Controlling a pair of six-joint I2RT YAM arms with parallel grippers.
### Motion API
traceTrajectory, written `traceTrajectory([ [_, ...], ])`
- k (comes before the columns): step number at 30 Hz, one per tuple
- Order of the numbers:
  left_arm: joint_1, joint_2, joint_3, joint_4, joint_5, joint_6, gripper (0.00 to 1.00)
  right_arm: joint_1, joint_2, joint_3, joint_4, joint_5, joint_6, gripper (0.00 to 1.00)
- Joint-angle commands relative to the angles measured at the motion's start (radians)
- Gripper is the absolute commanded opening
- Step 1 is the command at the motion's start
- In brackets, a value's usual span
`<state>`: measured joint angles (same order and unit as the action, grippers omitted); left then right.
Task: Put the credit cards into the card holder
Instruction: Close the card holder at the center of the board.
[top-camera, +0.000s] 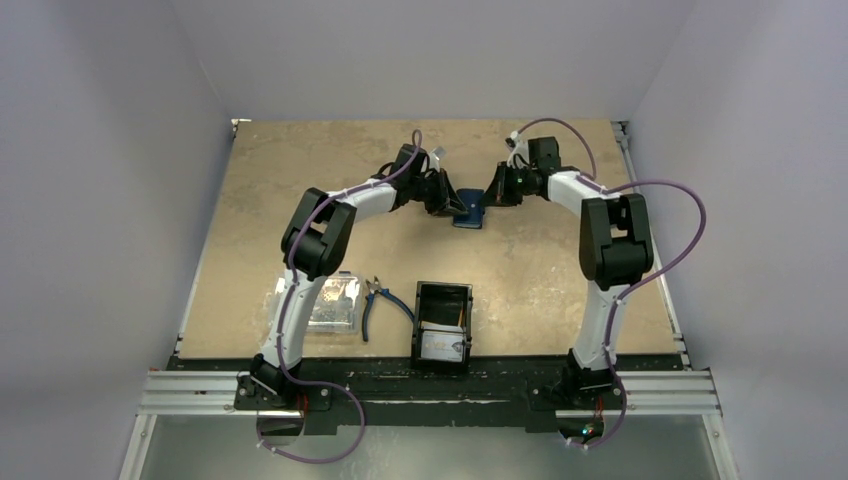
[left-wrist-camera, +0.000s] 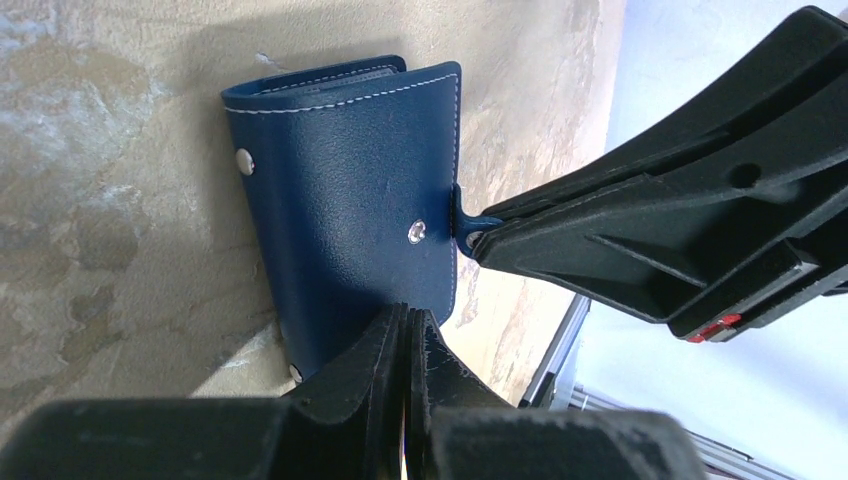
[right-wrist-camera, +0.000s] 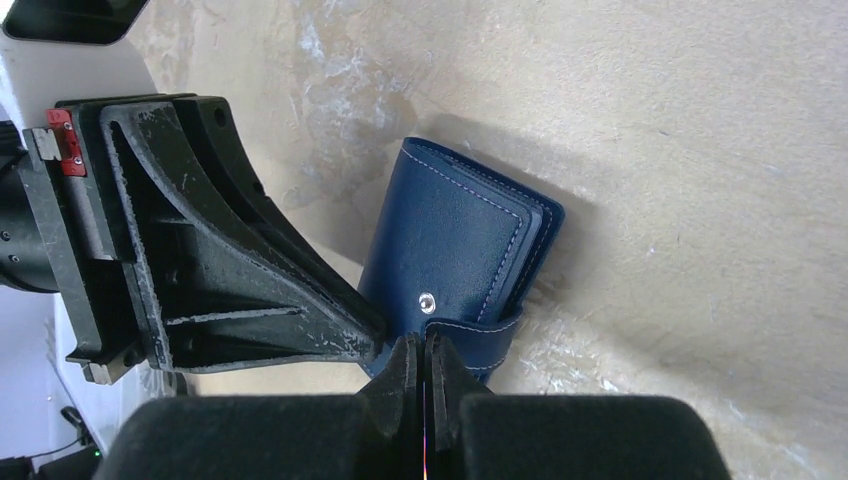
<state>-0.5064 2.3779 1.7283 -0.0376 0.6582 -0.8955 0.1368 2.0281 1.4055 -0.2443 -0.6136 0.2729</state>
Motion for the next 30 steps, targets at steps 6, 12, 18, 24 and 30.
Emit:
traceTrajectory([
  [6, -0.012, 0.038, 0.003, -0.044, -0.032, 0.043, 0.0, -0.013, 0.031, 0.035, 0.035, -0.126, 0.096, 0.0],
  [12, -0.012, 0.039, 0.006, -0.038, -0.028, 0.038, 0.0, -0.017, 0.082, 0.118, -0.088, -0.075, 0.092, 0.0],
  [18, -0.012, 0.047, 0.01, -0.035, -0.026, 0.033, 0.0, 0.0, 0.089, 0.158, -0.134, -0.026, 0.068, 0.0],
  [24, -0.011, 0.053, 0.015, -0.035, -0.026, 0.032, 0.0, 0.029, 0.112, 0.193, -0.16, -0.021, 0.049, 0.0],
  [30, -0.012, 0.059, 0.019, -0.035, -0.027, 0.032, 0.0, 0.054, 0.135, 0.216, -0.177, -0.02, 0.034, 0.0],
])
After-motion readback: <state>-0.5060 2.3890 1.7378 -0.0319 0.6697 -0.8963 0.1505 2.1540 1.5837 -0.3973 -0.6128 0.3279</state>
